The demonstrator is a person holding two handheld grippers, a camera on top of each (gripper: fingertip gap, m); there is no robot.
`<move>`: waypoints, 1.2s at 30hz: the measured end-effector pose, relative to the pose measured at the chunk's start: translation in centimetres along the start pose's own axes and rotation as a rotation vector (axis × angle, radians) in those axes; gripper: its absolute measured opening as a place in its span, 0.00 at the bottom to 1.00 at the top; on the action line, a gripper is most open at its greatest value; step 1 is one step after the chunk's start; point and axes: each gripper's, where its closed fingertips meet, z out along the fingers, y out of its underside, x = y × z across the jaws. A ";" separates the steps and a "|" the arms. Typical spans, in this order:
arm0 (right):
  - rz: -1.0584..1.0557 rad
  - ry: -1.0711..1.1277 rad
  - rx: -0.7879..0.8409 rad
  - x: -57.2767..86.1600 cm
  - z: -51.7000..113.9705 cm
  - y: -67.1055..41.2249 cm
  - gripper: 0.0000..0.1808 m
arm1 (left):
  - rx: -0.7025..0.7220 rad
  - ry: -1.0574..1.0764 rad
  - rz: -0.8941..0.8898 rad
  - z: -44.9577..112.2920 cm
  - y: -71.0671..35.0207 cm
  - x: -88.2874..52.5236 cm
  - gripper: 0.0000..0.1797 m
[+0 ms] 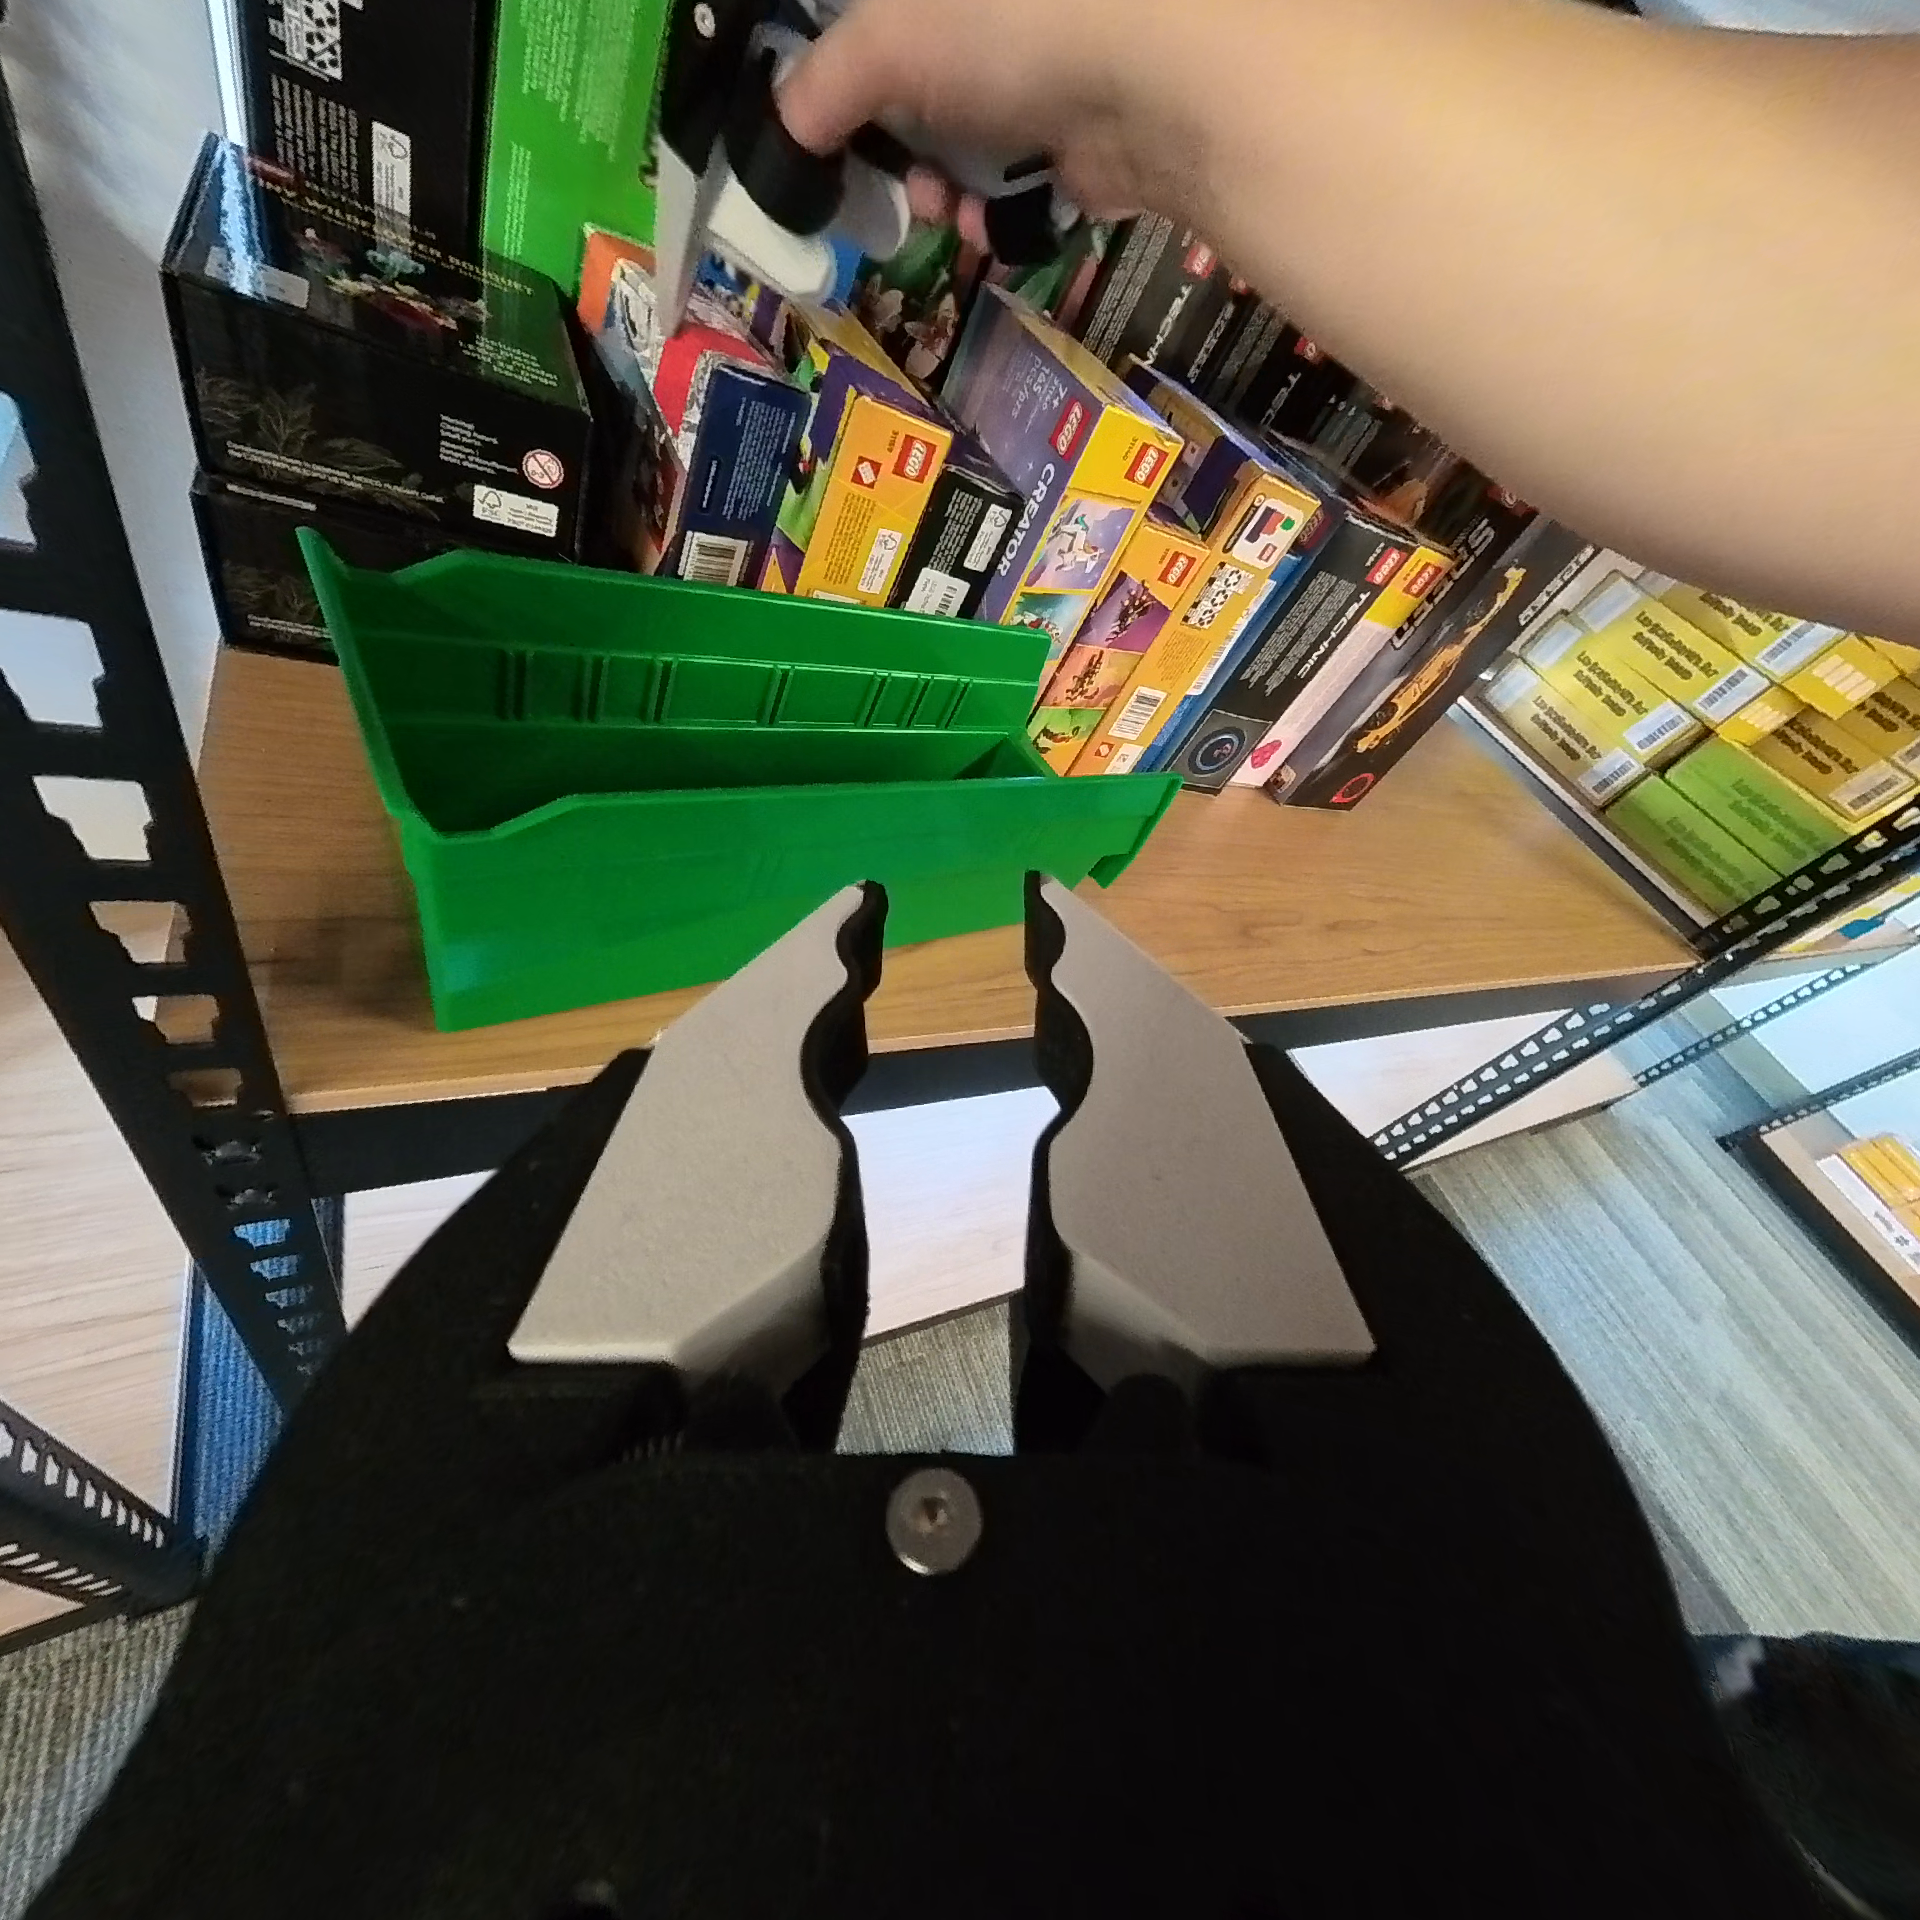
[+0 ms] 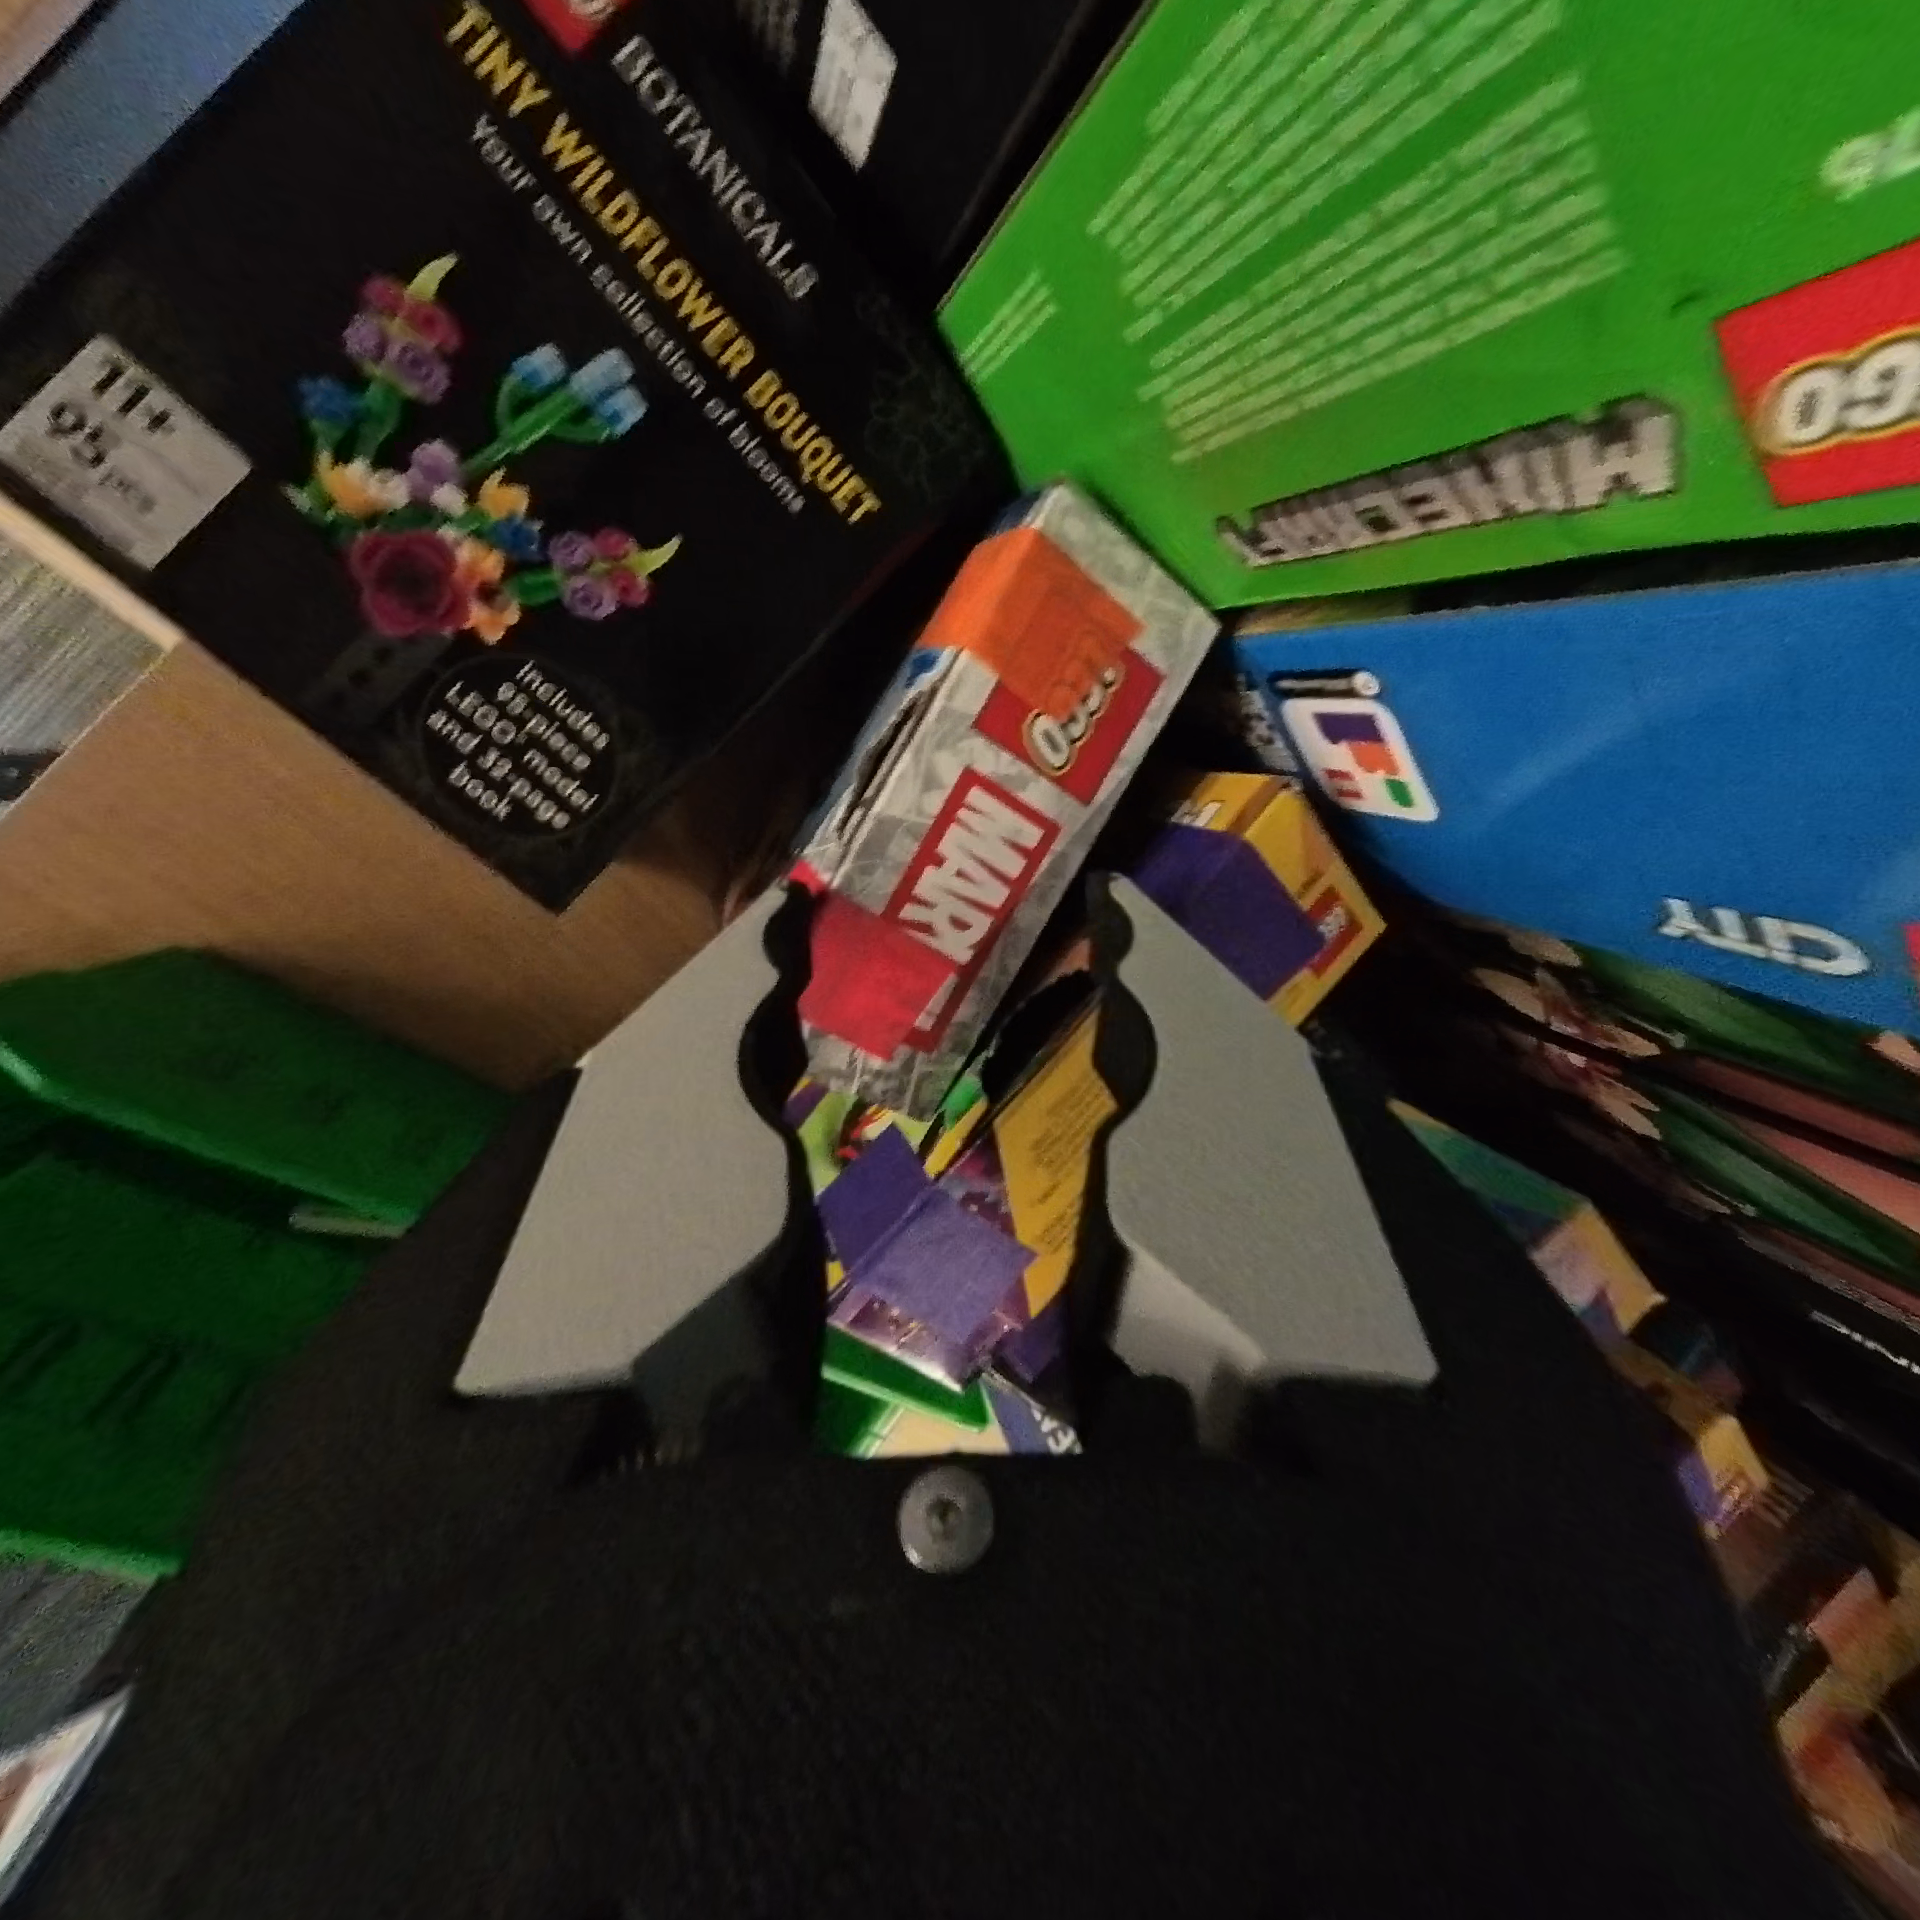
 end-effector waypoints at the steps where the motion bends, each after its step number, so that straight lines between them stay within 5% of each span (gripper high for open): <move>1: -0.017 -0.015 -0.001 -0.4 0.0 0.2 0.24 | 0.000 0.001 -0.003 0.0 0.0 0.0 0.14; 5: -0.027 -0.030 0.029 -0.9 -0.7 0.0 0.15 | -0.005 0.005 0.002 0.0 -0.1 0.2 0.14; 10: -0.087 0.009 0.359 1.2 -7.1 4.0 0.12 | -0.039 0.055 0.040 0.2 -0.3 1.5 0.14; 14: 0.015 0.074 0.492 6.0 -10.7 15.1 0.18 | -0.076 0.125 0.102 0.7 -0.9 3.5 0.15; 19: 0.138 0.301 0.904 13.4 -17.0 29.4 0.34 | -0.123 0.202 0.205 2.1 -1.3 6.9 0.15; 23: 0.252 0.415 0.718 18.9 -14.5 41.8 0.47 | -0.114 0.223 0.271 3.8 -2.8 9.7 0.15; 27: 0.222 0.441 0.766 24.2 -12.6 46.9 0.53 | -0.152 0.128 0.328 7.8 -5.3 8.0 0.19; 33: 0.334 0.055 0.738 27.0 -2.4 47.9 0.59 | -0.095 -0.172 0.218 15.4 -11.7 -0.8 0.21; 36: 0.298 -0.015 0.729 27.3 0.5 46.3 0.63 | -0.087 -0.282 0.210 18.0 -13.2 -5.4 0.36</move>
